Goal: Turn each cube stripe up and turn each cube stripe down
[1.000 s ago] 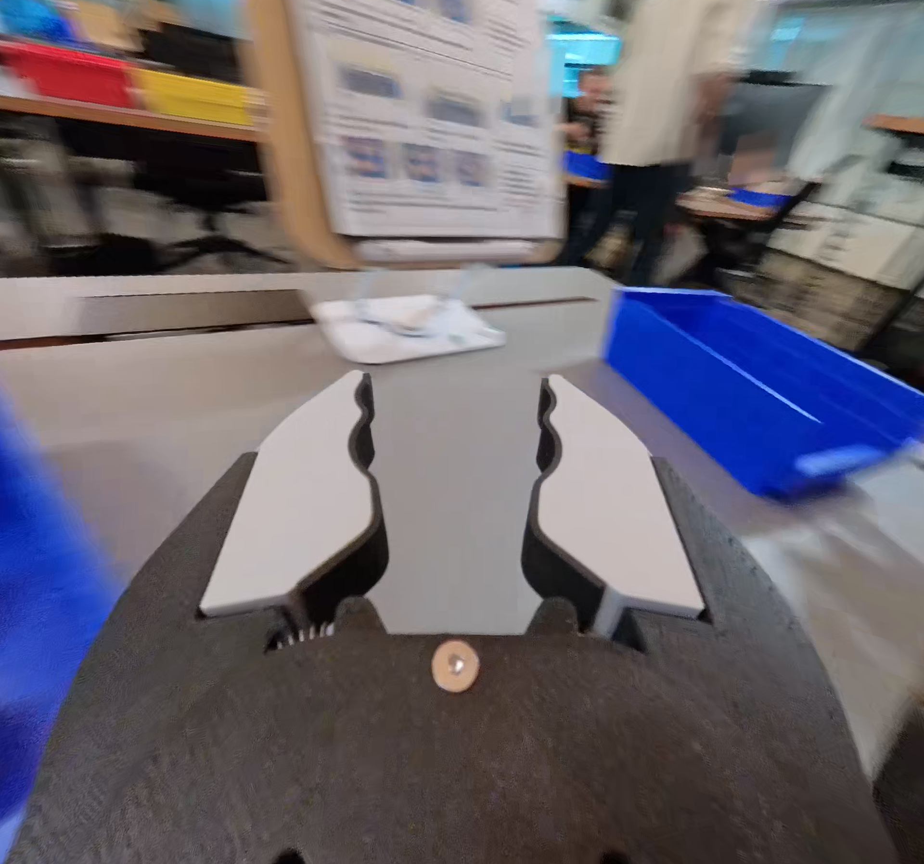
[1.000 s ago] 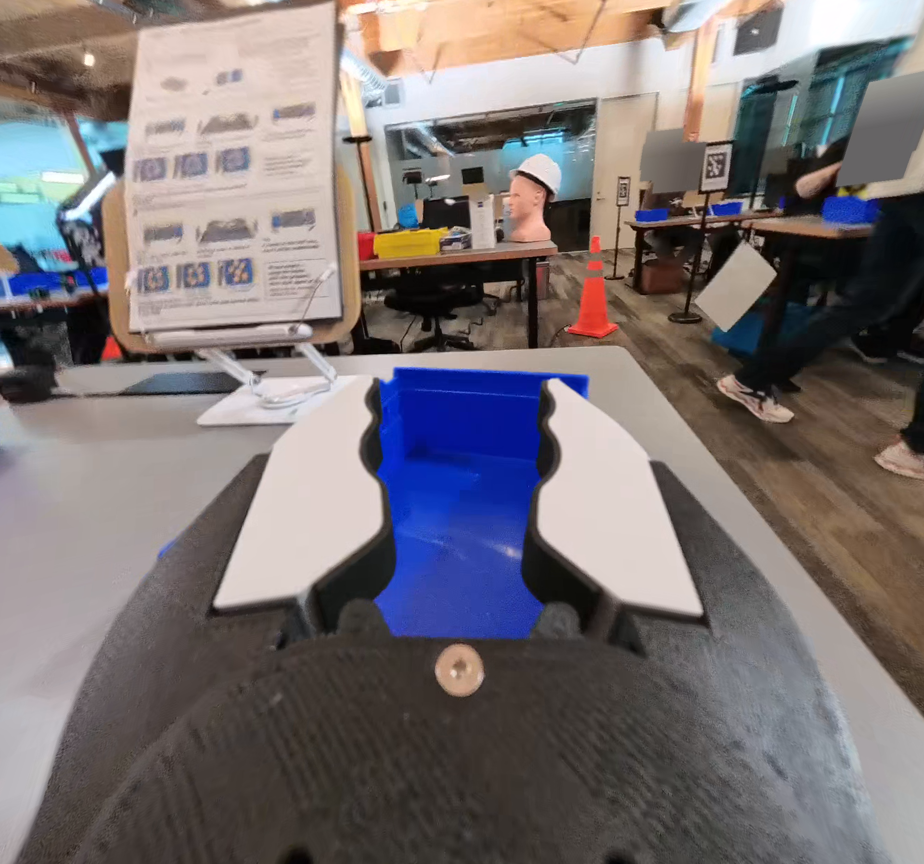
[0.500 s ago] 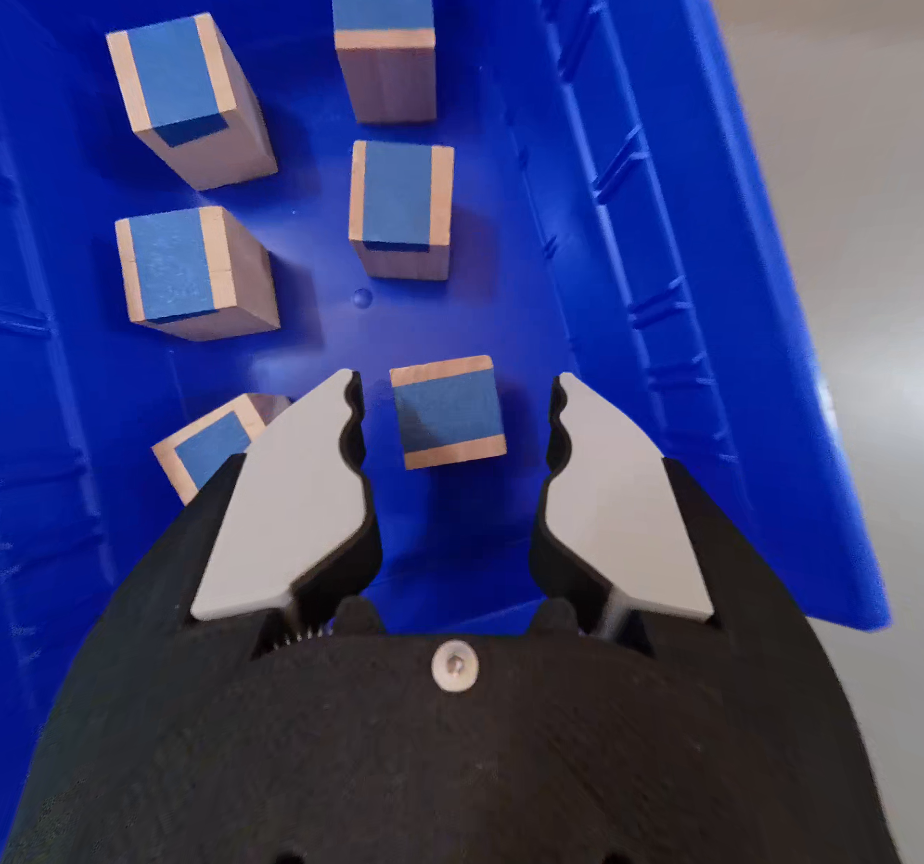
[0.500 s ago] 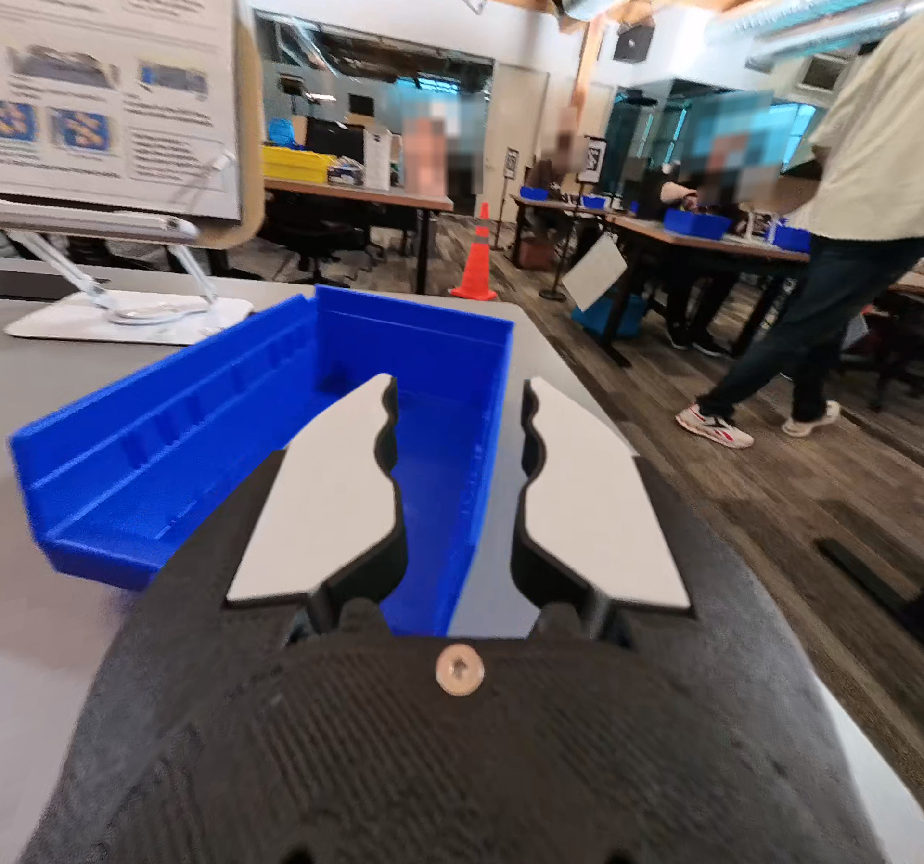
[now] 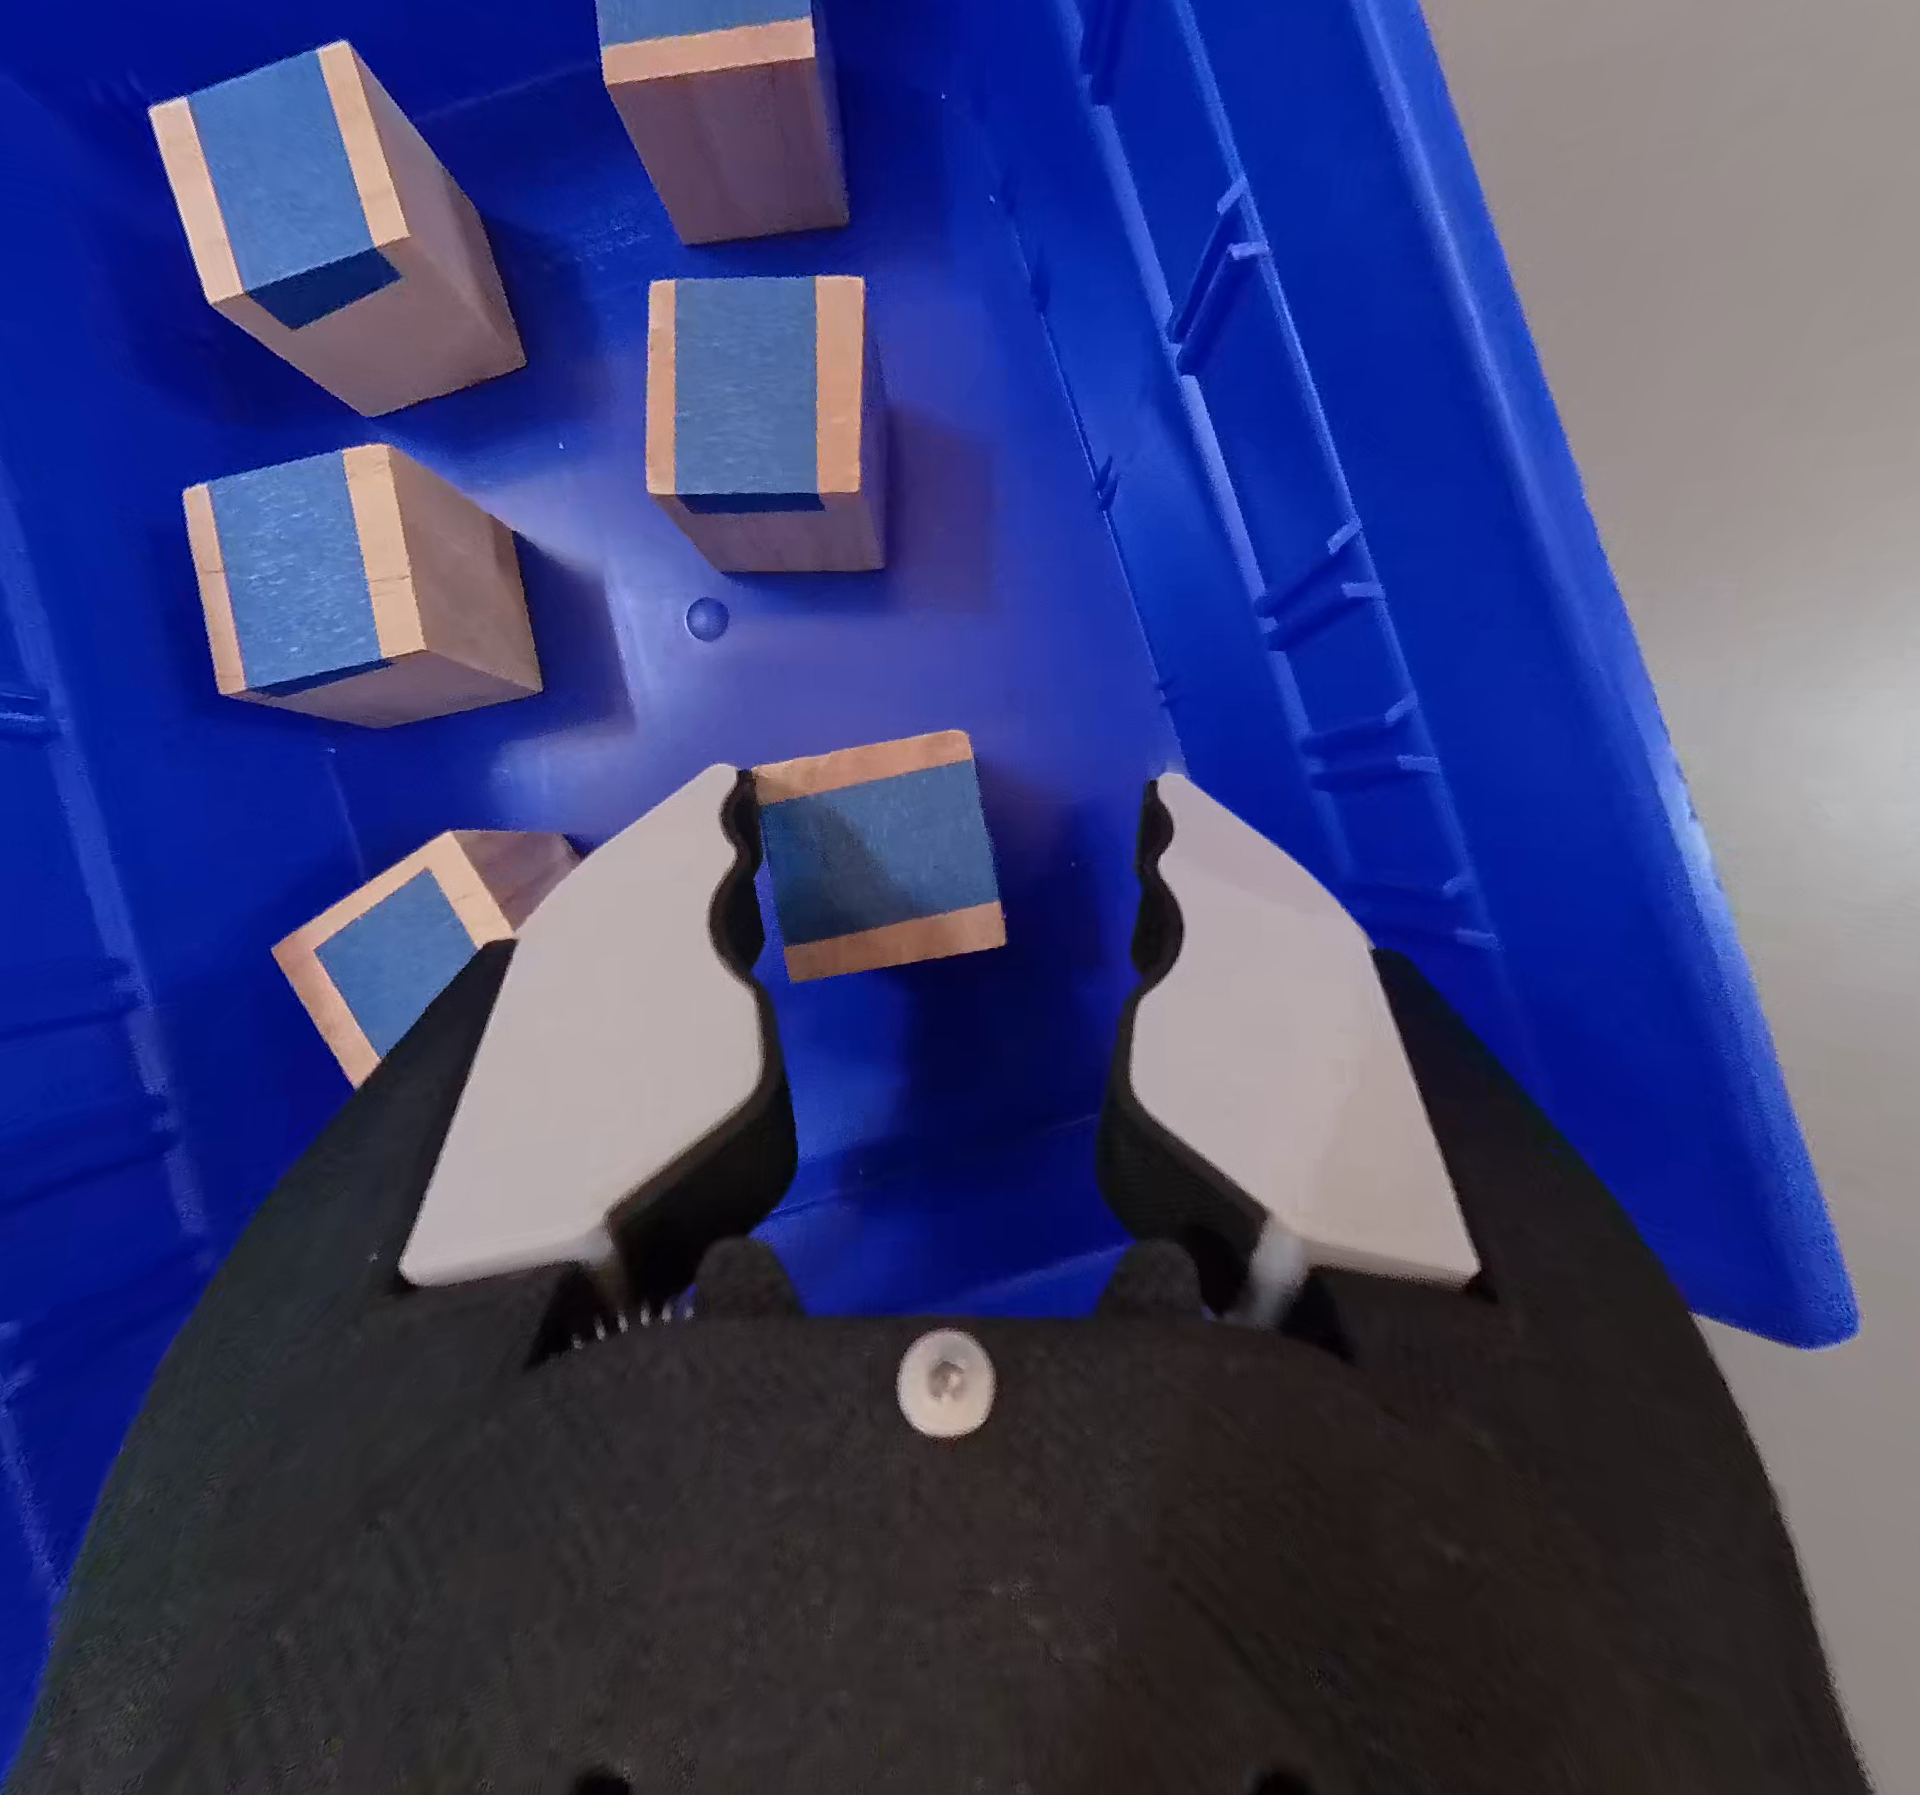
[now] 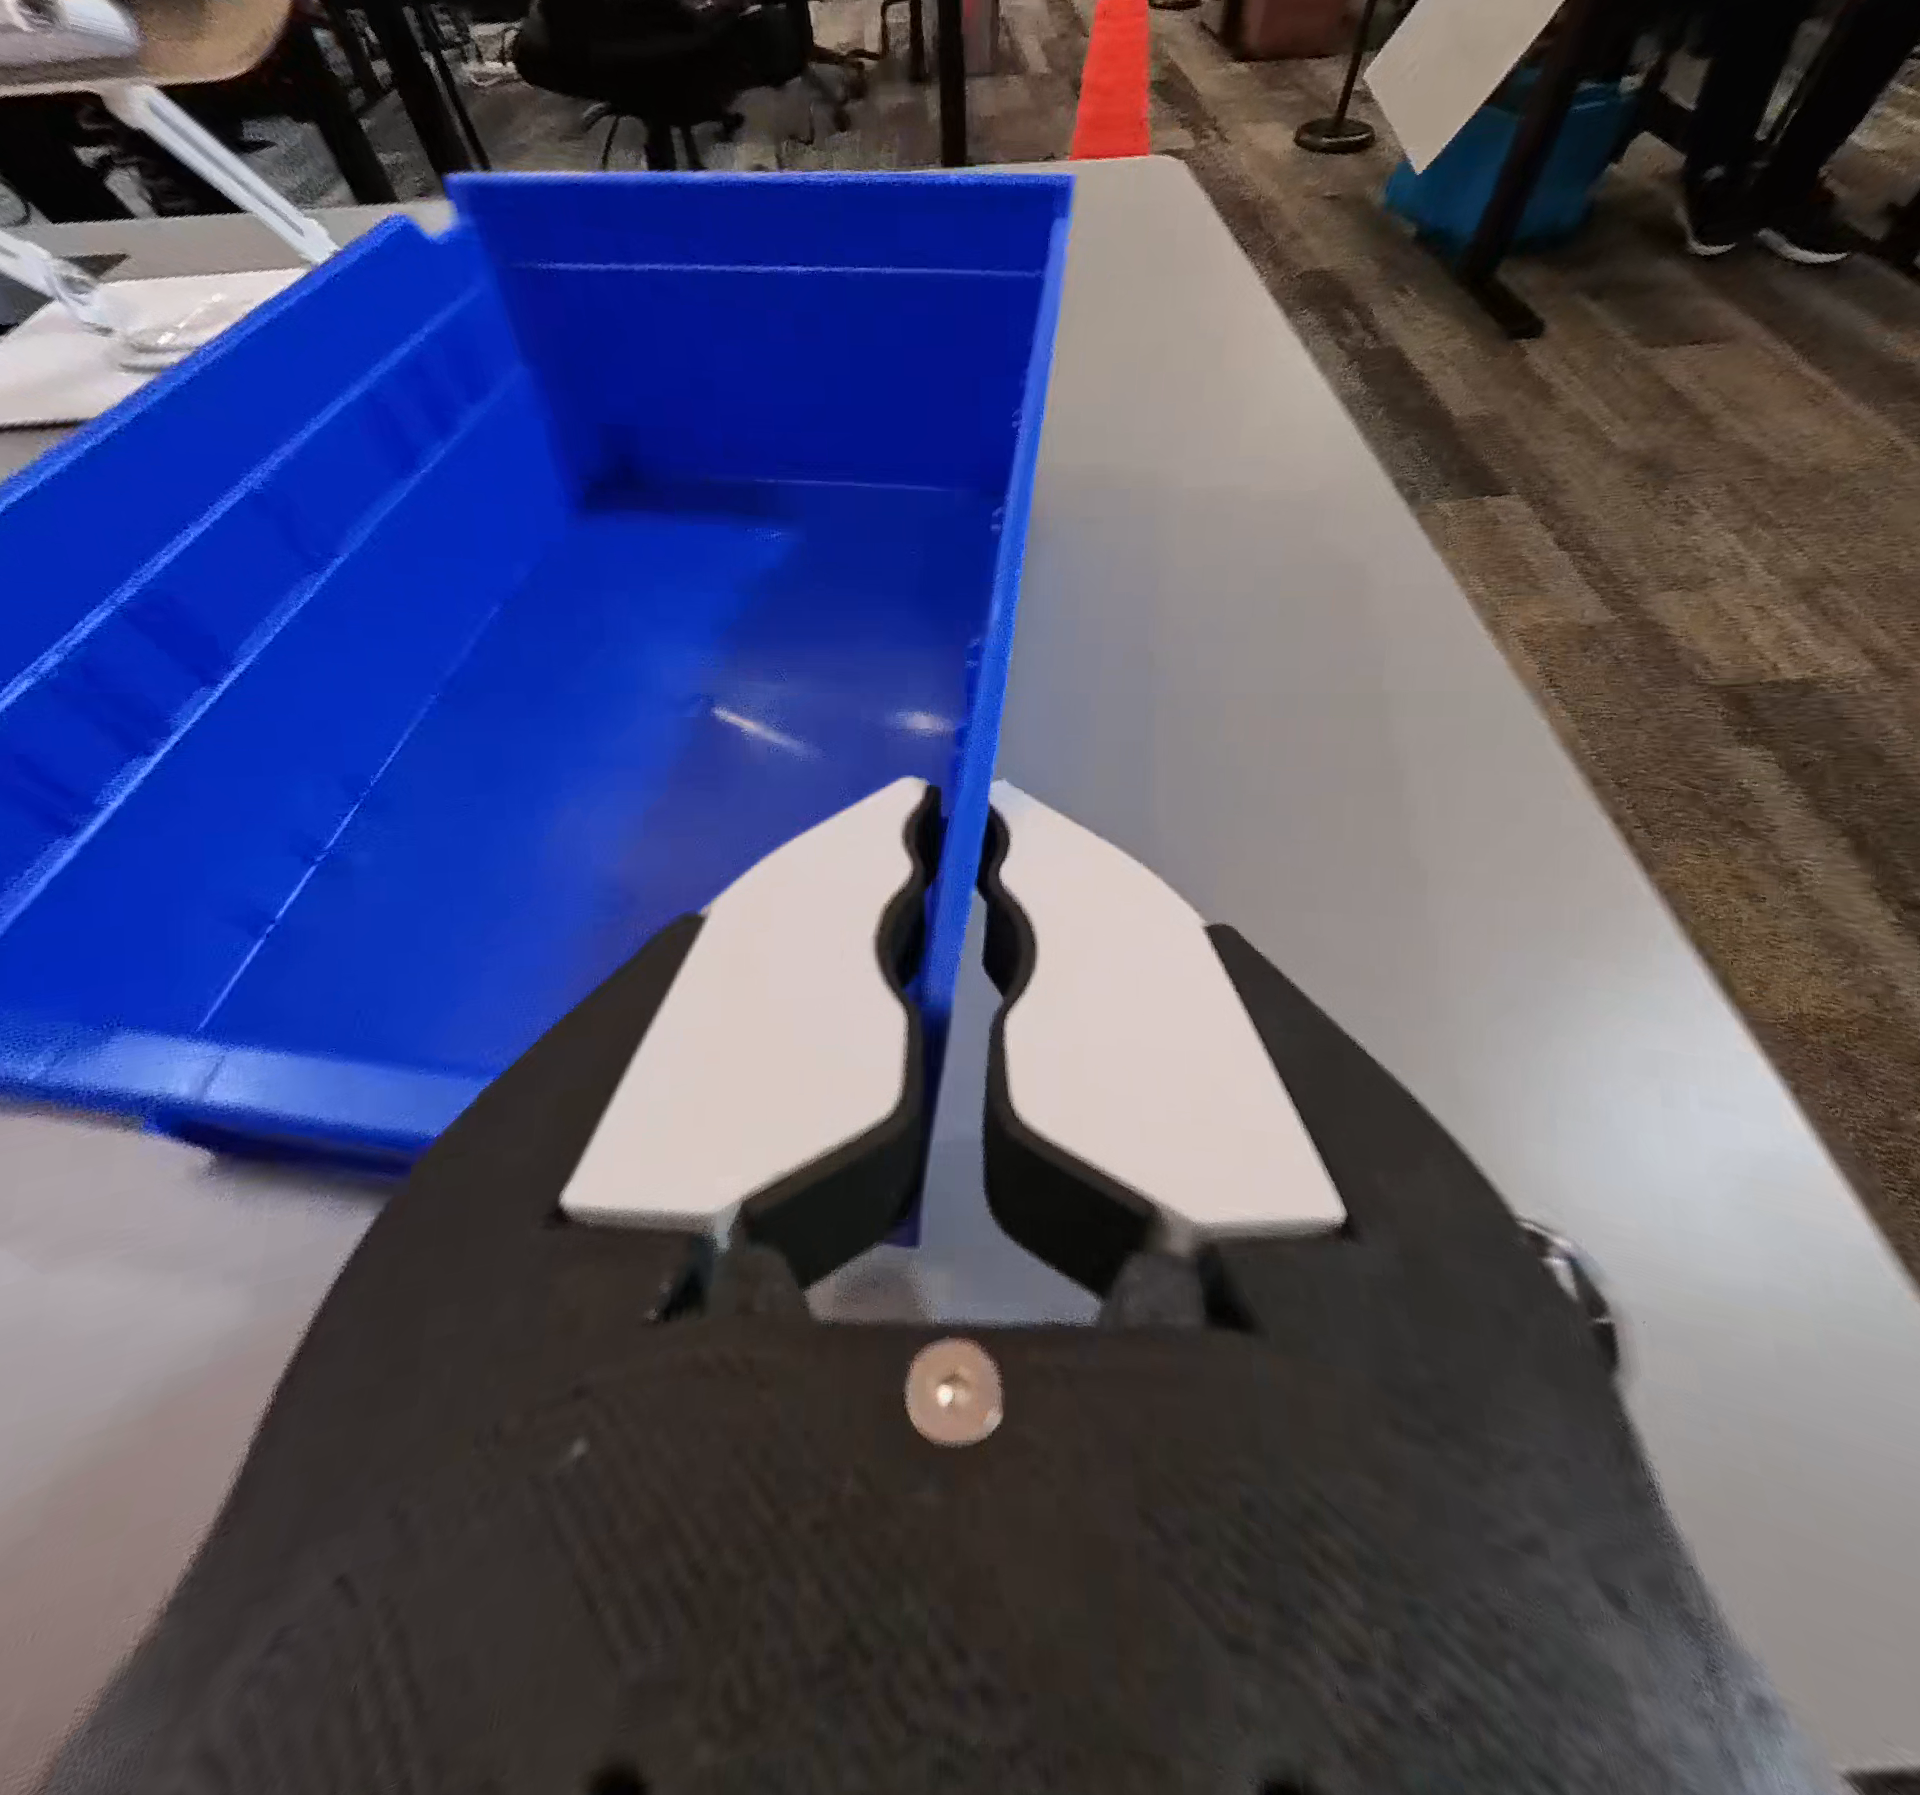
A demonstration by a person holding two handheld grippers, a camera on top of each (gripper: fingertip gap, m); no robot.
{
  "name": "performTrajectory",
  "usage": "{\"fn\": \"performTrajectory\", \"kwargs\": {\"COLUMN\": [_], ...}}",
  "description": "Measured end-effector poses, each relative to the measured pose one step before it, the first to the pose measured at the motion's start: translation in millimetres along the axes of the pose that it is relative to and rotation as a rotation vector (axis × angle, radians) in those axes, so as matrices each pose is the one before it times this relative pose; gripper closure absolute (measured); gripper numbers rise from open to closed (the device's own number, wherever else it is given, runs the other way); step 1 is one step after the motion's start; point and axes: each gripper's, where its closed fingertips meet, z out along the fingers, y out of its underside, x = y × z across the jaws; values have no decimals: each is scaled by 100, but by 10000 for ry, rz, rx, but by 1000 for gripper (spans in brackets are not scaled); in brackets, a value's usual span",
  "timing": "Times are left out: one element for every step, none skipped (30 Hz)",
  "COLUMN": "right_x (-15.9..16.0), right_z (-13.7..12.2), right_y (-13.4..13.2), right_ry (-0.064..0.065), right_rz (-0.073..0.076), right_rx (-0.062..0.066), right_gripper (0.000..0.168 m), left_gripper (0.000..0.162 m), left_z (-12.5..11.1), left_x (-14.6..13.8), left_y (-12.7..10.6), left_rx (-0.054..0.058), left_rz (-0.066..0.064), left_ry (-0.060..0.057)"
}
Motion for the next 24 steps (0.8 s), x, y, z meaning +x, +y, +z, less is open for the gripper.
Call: {"fn": "performTrajectory", "kwargs": {"right_x": [823, 781, 748, 624, 459, 331, 211, 140, 210, 330, 241, 26, -108, -288, -488, -974, -1760, -2269, -2500, -2705, -2793, -2780, -2655, -2535], "right_z": [-42, 17, 39, 18, 26, 19, 21, 19, -58, -208, -402, -613, -783, -916, -976, -905, -807, -669, -483, -316, -176, -56, 21, 79], "right_y": [-31, -46, -89, -114, -90, -76, -51, -26, -114, -357, -707, -1074, -1423, -1597, -1624, -1613, -1553, -1410, -1215, -980, -659, -371, -106, 156], "right_ry": [11, -28, 0, -19, 0, 53, 99, 143, 289, 423, 390, 282, 279, 320, 348, 159, -272, -514, -584, -662, -690, -690, -642, -639], "right_rz": [14, 153, 315, 411, 301, 83, -87, -200, -266, -296, -262, -199, -144, -86, -9, -70, -183, -164, -59, 32, 125, 174, 252, 349], "right_rx": [14, 63, 118, 130, 92, 58, 27, 2, 9, 95, 222, 368, 479, 442, 352, 318, 350, 348, 325, 310, 259, 216, 183, 124], "right_gripper": [163, 163, 163, 164, 164, 164, 163, 161, 156, 142, 129, 123, 120, 121, 123, 126, 127, 128, 129, 130, 131, 132, 134, 135], "left_gripper": [92, 92, 92, 92, 92, 92, 92, 92, 92, 92, 92, 92, 93, 98, 103, 106, 111, 114, 116, 117, 116, 116, 116, 117], "left_z": [0, -2, -4, 25, 54, 90, 116, 138, 141, 140, 107, 90, 50, 39, 52, 45, -10, -4, 2, 20, 17, 13, -10, -43], "left_x": [17, 36, 75, 53, 6, -1, -42, -29, -45, -42, -36, -27, -51, -61, 4, -29, -90, -15, -37, -39, 3, 9, -1, -34], "left_y": [80, 25, -34, -61, -30, 31, 72, 93, 89, 106, 101, 65, -18, -108, -112, -77, -32, 1, 39, 49, 71, 36, 18, 19], "left_rx": [-64, -34, 10, 36, 28, -2, -35, -42, -40, -40, -43, -16, 48, 106, 117, 96, 30, 13, -14, -16, -33, -18, -14, -33], "left_rz": [77, 38, 1, -20, -17, -10, 1, 12, 6, 5, 15, 29, 44, 35, 14, -5, 10, 12, -19, 3, 15, 31, 21, 18], "left_ry": [-26, 7, 46, 56, 32, 28, 9, 8, 3, -5, -10, -26, -63, -83, -39, -47, -76, -8, -17, -13, 8, 6, 11, -10]}}
